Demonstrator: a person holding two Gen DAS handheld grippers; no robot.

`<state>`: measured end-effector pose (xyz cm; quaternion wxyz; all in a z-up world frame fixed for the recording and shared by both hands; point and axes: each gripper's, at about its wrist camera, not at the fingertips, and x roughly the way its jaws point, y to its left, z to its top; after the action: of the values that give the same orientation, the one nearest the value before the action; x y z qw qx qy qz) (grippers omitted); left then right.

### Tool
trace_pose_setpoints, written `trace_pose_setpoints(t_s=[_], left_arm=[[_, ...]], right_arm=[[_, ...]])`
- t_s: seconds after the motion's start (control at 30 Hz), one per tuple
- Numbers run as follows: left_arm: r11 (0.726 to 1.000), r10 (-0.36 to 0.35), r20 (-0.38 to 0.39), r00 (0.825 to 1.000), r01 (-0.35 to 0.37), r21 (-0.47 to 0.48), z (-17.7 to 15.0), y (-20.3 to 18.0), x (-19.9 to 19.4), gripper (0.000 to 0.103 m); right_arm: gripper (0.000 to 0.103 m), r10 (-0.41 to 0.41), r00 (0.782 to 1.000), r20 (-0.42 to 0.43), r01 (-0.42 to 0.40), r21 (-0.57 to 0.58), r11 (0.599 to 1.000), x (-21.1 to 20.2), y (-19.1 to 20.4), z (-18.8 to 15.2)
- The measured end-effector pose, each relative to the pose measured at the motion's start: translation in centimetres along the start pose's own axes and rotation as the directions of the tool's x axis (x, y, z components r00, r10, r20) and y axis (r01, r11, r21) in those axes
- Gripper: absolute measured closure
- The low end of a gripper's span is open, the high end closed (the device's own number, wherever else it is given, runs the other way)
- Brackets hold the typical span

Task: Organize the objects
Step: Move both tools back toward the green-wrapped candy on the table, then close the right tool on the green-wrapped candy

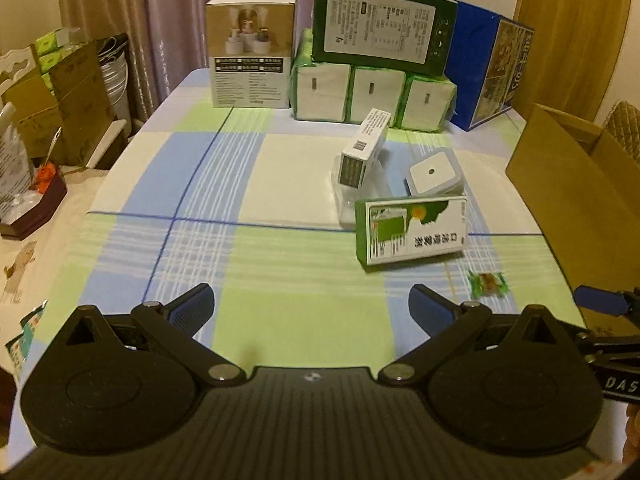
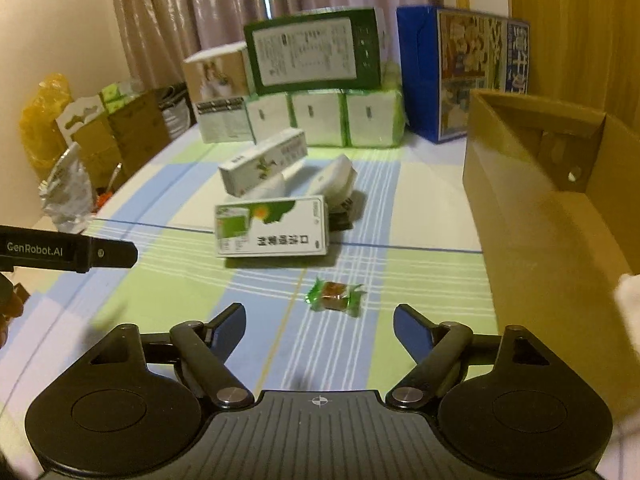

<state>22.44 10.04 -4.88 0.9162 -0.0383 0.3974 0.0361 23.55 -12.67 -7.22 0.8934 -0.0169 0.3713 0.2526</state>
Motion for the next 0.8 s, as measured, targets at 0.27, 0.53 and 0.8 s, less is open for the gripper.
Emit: trace_pose_setpoints(t_s=[0.27,0.53,0.8], left_arm=[[1.000,-0.017,0.000,1.000,0.017,0.025,0.3,-0.5,4.0,0.001],[1.000,-0.020,-0.033,0.999,0.021,0.024,0.7,0.4,5.8,0.001],[0.999,-0.021,-0.045,0.999,0.023,0.047,0.8,0.6,6.6,0.001]], right_arm=[[0.037,-0.019,0.999,-0.038,0.020,0.018,1.000,4.8,-0.8,0.7],[0.042,-0.060,0.997,-0.042,0.060,0.006,0.998,7.3,-0.5,0.3],[0.078,-0.102,0.994,-0.039,0.101,-0.030,0.994,7.4,-0.2,0.3]])
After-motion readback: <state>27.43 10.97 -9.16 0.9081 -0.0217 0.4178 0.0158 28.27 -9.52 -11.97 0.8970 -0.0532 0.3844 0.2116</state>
